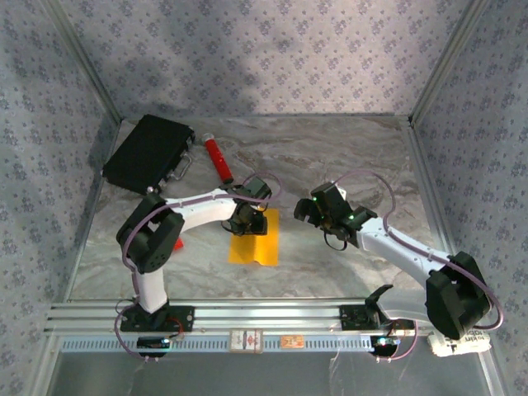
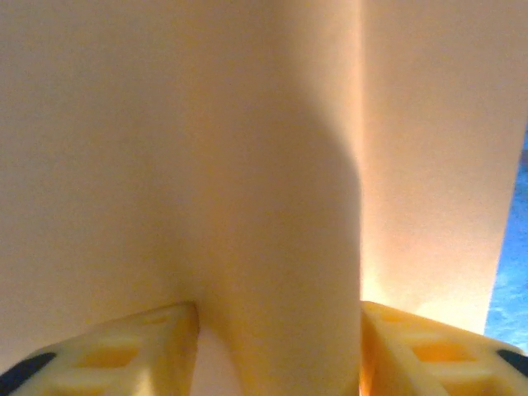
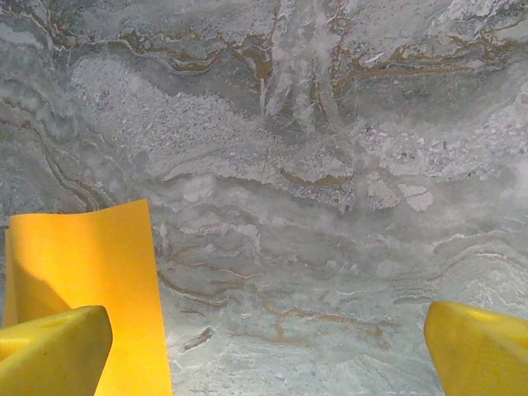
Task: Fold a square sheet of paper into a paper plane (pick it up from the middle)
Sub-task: First fold the square sheet of paper in half at the center of the table.
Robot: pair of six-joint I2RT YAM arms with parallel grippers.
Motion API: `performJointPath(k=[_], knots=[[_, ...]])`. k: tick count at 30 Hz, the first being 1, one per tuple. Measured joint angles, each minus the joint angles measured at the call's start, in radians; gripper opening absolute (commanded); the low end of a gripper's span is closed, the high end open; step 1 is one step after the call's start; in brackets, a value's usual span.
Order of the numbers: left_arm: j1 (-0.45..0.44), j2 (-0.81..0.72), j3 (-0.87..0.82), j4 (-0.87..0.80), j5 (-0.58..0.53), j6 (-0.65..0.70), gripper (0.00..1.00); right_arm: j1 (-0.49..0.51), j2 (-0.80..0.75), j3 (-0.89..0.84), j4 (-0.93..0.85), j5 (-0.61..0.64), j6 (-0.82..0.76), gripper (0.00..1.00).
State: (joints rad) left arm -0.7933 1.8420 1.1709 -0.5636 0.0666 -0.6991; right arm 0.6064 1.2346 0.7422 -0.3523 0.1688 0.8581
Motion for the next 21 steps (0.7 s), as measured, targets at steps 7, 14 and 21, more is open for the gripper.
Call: performJointPath(k=[7, 14, 21], knots=[[0.000, -0.038, -0.039, 0.074, 0.050, -0.002, 0.40, 0.000, -0.030, -0.007, -0.012, 0.019, 0.018, 0.99], [0.040, -0.155, -0.128, 0.212, 0.153, -0.039, 0.38, -0.004, -0.101, -0.037, -0.011, 0.054, 0.022, 0.98], [0.127, -0.219, -0.232, 0.435, 0.319, -0.138, 0.38, -0.005, -0.172, -0.078, 0.024, 0.120, 0.045, 0.92]])
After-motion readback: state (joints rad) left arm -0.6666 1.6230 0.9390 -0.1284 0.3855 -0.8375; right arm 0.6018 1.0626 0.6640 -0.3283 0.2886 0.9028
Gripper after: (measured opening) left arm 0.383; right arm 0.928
